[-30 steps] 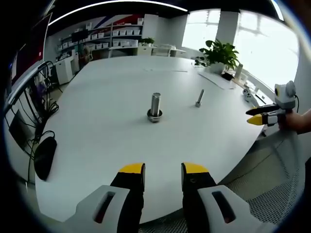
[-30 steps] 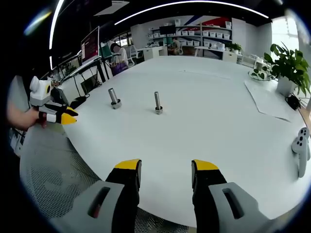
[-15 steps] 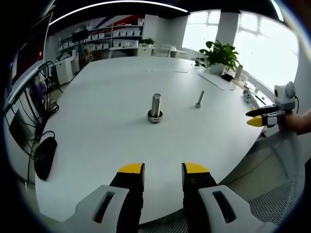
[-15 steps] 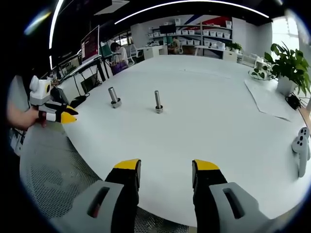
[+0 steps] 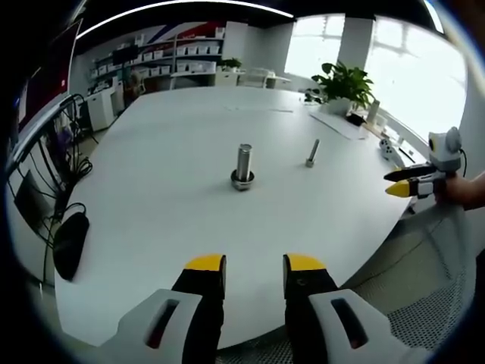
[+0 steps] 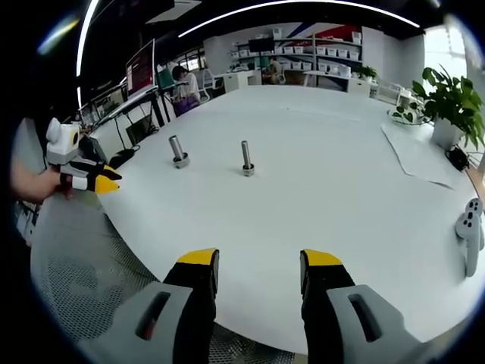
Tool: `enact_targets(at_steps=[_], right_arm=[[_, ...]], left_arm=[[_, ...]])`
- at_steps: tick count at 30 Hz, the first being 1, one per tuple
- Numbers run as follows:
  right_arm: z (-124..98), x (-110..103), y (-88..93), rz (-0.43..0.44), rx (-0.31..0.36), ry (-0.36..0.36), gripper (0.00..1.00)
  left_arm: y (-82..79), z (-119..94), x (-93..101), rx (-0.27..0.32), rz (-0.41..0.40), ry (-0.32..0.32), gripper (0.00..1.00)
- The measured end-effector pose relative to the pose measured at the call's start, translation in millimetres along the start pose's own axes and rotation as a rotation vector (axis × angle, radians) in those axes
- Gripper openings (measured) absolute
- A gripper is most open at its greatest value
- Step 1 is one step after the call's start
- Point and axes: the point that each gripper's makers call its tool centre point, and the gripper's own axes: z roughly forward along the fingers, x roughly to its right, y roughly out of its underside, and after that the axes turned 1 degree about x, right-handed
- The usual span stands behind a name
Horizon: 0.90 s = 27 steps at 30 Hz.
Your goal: Place the washer onto the threaded stud by aligning its center hole with the stud, sliding it down to the base, and recovering from edge contact or off-axis alignment until the washer reaches the visible bottom stop.
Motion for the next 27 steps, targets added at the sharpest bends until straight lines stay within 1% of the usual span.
enact_targets(at_steps=[12,15,27], right_arm=[[1.2,0.0,0.8,0.001,-0.001,-0.006,0.45],[1.4,-0.2,1.3,-0.004,-0.003,-0.009,0.45],[0.8,-1.7,1.0,0.0,-0.003,-0.016,0.45]], left_arm=[[0.6,0.0,-0.1,-0.003,0.002,-0.003,0.28],[-1.5,-0.9,-0.1,0.008,-0.005,-0.006,0.28],[-1.7,-1.0,-1.5,0.008,-0.012,-0.014,0.28]])
